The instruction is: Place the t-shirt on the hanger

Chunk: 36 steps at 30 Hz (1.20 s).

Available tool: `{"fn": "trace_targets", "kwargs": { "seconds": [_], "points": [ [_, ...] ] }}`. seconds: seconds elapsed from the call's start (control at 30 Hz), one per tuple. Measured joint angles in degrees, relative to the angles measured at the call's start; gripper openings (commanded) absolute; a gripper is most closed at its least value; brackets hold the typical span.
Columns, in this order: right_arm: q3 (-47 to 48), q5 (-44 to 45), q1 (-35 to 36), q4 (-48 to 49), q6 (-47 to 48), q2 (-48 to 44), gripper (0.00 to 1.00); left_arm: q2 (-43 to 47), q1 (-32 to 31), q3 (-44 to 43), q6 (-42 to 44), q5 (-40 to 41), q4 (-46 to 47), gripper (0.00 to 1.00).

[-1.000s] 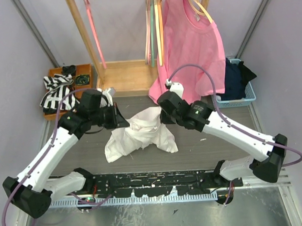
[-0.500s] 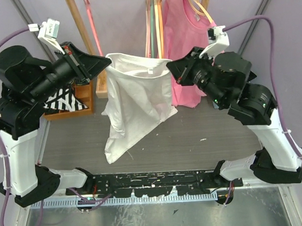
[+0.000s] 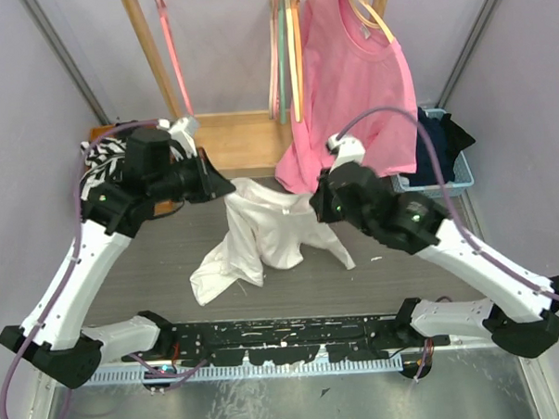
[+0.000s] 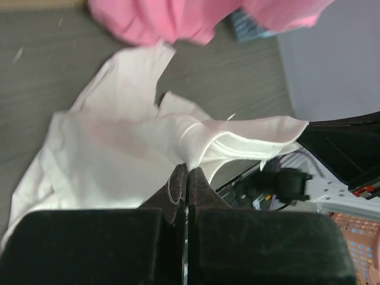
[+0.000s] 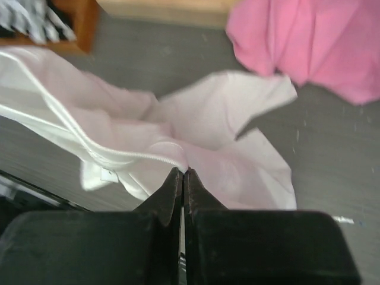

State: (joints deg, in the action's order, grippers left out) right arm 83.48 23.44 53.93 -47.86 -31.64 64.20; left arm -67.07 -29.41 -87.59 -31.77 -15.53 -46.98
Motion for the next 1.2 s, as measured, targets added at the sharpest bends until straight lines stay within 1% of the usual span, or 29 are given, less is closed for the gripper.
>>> {"fn": "trace_targets", "kwargs": {
  "seconds": [0.13,0.2,0.3,0.43,0.47,0.53,0.57,0.6,0.63,0.73,0.8,1.0,1.13,1.2],
  "points": [
    [-15.0,-2.6,-0.7,2.0,-0.6,2.2,0.01,0.8,-0.2,12.2,-0.6,1.6,0.2,0.0],
    [-18.1,-4.2,-1.9,3.5,-0.6,4.1,0.01,1.4,-0.5,17.0,-1.2,2.6,0.8,0.0],
    [-24.0,-9.0,-6.4,9.5,-0.6,8.3,0.01,2.3,-1.3,24.3,-2.3,3.9,2.7,0.0],
    [-28.6,-14.1,-10.4,15.3,-0.2,13.4,0.01,2.1,-4.4,32.2,-4.5,5.6,5.6,0.0],
    [-29.0,-14.9,-10.6,16.0,0.0,13.8,0.01,1.9,-5.7,33.5,-5.3,6.1,6.6,0.0],
    [-29.0,-17.0,-10.5,17.1,0.4,13.9,0.05,1.7,-7.9,35.3,-6.6,6.8,8.3,0.0],
    [-28.9,-18.2,-10.5,17.9,0.7,13.5,0.13,1.7,-9.4,36.2,-7.5,7.5,9.5,0.0],
    [-28.7,-19.3,-10.5,18.4,1.0,13.1,0.29,1.7,-10.3,36.6,-8.0,7.8,10.4,0.0],
    [-28.5,-20.2,-10.4,18.6,1.1,12.5,0.38,1.7,-11.0,36.9,-8.3,8.2,11.1,0.0],
    [-28.4,-22.3,-10.4,18.5,1.4,9.0,0.48,1.9,-12.4,37.5,-9.2,9.3,13.0,0.0],
    [-28.4,-22.7,-10.1,17.8,1.1,5.7,0.5,2.5,-12.7,38.2,-9.4,10.0,14.0,0.0],
    [-27.8,-22.9,-7.8,16.0,-1.9,-5.9,0.5,6.7,-12.7,39.1,-8.9,10.8,14.2,0.0],
    [-23.5,-23.1,-5.9,14.0,-2.8,-7.8,0.52,8.3,-12.7,39.1,-8.3,11.0,13.6,0.0],
    [-17.4,-20.8,-5.8,10.6,-2.7,-6.4,0.54,8.4,-12.7,39.1,-8.3,10.7,13.4,0.0]
  ]
}}
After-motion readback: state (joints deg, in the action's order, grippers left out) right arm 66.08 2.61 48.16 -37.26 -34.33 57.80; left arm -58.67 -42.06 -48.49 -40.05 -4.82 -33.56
